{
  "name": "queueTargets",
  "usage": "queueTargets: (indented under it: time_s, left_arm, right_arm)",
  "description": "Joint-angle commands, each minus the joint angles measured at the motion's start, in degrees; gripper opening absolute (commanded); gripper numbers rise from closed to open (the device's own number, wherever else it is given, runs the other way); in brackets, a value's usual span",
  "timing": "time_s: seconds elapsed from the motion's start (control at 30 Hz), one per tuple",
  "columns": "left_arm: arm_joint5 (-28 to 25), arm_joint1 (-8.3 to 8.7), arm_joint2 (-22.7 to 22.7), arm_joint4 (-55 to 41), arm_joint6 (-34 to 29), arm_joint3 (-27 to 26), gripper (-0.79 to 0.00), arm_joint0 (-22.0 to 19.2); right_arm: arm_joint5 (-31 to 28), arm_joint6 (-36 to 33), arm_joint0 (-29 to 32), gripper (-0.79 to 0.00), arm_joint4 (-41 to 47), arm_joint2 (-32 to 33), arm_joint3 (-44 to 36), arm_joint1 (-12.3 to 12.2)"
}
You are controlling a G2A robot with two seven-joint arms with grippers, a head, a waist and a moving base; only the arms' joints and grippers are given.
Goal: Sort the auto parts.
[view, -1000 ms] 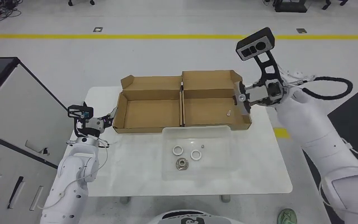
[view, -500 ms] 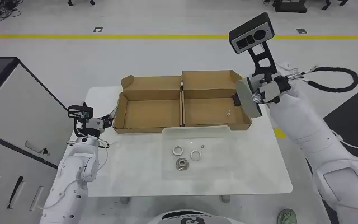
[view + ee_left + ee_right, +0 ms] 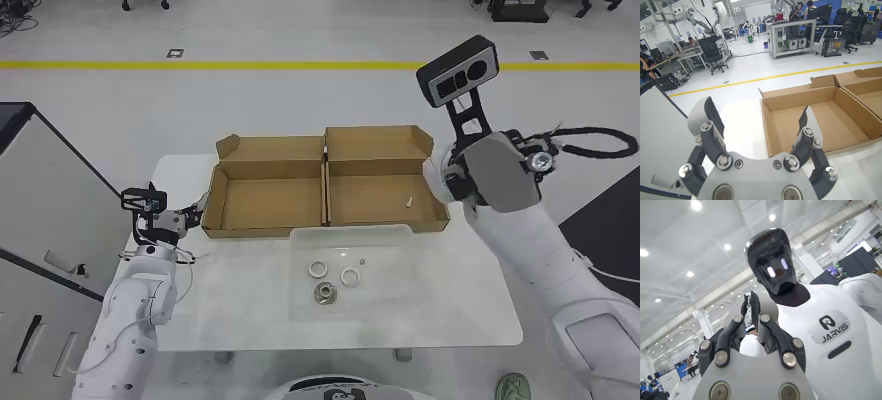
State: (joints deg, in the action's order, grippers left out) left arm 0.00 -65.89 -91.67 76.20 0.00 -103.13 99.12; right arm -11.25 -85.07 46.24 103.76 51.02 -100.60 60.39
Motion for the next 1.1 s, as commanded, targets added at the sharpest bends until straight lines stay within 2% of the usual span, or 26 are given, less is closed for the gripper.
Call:
queueTargets:
  time_s: [0.0, 0.2, 0.5, 0.73, 0.87, 1.07]
  left_arm:
    - [0.0, 0.00, 0.0, 0.0, 0.0, 0.0, 0.000, 0.0]
    - [0.0, 0.00, 0.0, 0.0, 0.0, 0.0, 0.000, 0.0]
    - [0.0, 0.00, 0.0, 0.0, 0.0, 0.0, 0.000, 0.0]
    - [0.0, 0.00, 0.0, 0.0, 0.0, 0.0, 0.000, 0.0]
    - [0.0, 0.00, 0.0, 0.0, 0.0, 0.0, 0.000, 0.0]
    - [0.0, 0.00, 0.0, 0.0, 0.0, 0.0, 0.000, 0.0]
  right_arm:
    - [0.1, -0.2, 0.6, -0.785, 2.0, 0.2, -0.2, 0.5]
    - [0.2, 0.9, 1.5, -0.785, 1.1, 1.8, -0.2, 1.6]
    - [1.1, 7.4, 2.5, -0.785, -14.4, 6.7, -0.1, 1.5]
    - [3.4, 9.8, 3.9, -0.785, -23.9, 10.3, -1.4, 1.2]
    - [4.0, 9.8, 5.4, -0.785, -21.8, 11.0, -2.4, 1.6]
    - [4.1, 8.3, 7.6, -0.785, -10.0, 10.7, -3.7, 2.9]
